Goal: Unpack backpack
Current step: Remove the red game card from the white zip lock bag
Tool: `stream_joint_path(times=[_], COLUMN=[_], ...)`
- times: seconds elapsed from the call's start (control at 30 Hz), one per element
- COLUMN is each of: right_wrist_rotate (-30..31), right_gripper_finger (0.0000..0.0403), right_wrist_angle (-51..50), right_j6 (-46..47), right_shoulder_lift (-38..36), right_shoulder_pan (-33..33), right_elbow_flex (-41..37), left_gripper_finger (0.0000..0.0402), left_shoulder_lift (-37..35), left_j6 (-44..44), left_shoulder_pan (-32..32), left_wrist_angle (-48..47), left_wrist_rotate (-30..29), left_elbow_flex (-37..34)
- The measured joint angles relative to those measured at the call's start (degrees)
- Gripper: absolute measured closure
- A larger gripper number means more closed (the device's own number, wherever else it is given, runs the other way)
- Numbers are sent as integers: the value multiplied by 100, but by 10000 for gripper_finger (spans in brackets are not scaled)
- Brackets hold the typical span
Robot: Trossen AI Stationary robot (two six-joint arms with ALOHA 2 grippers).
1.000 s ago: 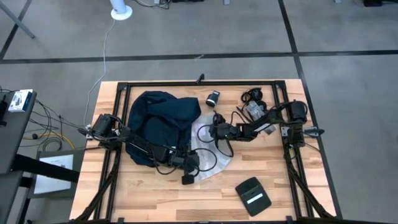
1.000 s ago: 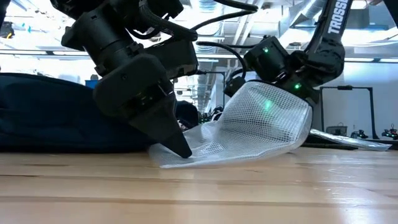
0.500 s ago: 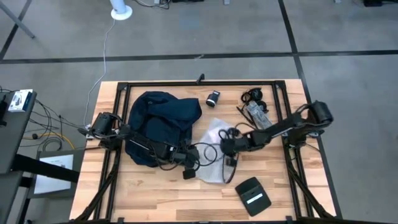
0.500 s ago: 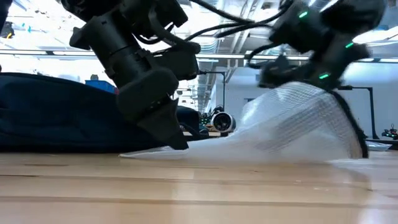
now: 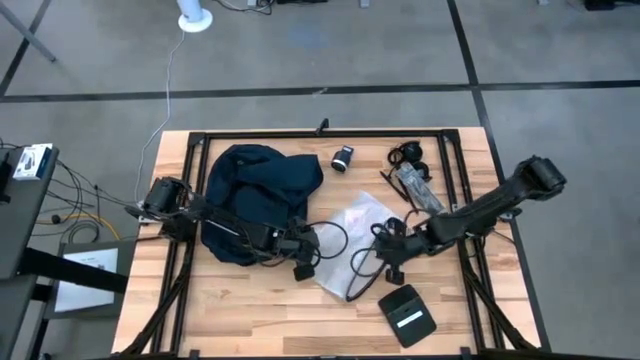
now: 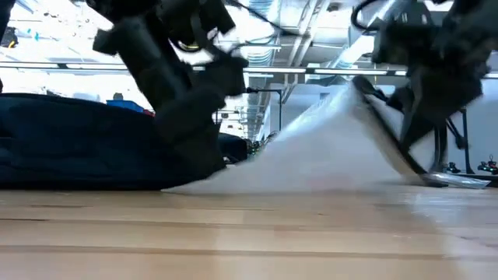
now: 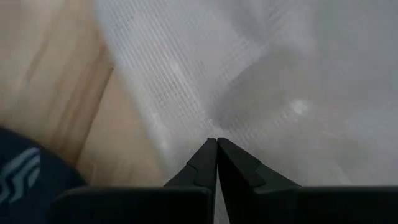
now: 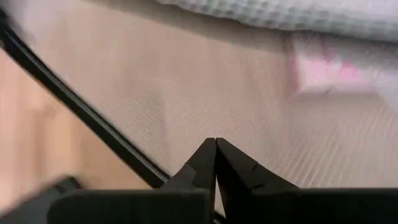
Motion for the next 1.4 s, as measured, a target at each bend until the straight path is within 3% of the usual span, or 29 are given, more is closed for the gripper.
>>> stream_joint_path(times=[0.23, 0.4, 0.8, 1.07, 1.4], right_wrist_rotate=[-315, -316, -308, -308, -308], right_gripper_finger=[402, 402, 394, 296, 173], right_wrist_angle=[199, 223, 61, -236, -195], right_j6=[309, 305, 545, 1114, 1339], right_shoulder_lift=[-757, -1141, -1241, -1240, -1240], right_shoulder_pan=[167, 168, -151, -129, -140], right_elbow_flex=[7, 8, 11, 11, 11], left_gripper_finger=[402, 402, 402, 376, 246], left_shoulder_lift=[-701, -1191, -1592, -1594, -1594], left_j6=[-131, 152, 164, -216, -785], left_shoulder_pan=[-42, -58, -84, 52, 79], left_wrist_angle=[-795, -489, -674, -413, 298], left_wrist_rotate=[-365, -405, -459, -597, 104], left_elbow_flex=[7, 12, 25, 25, 23])
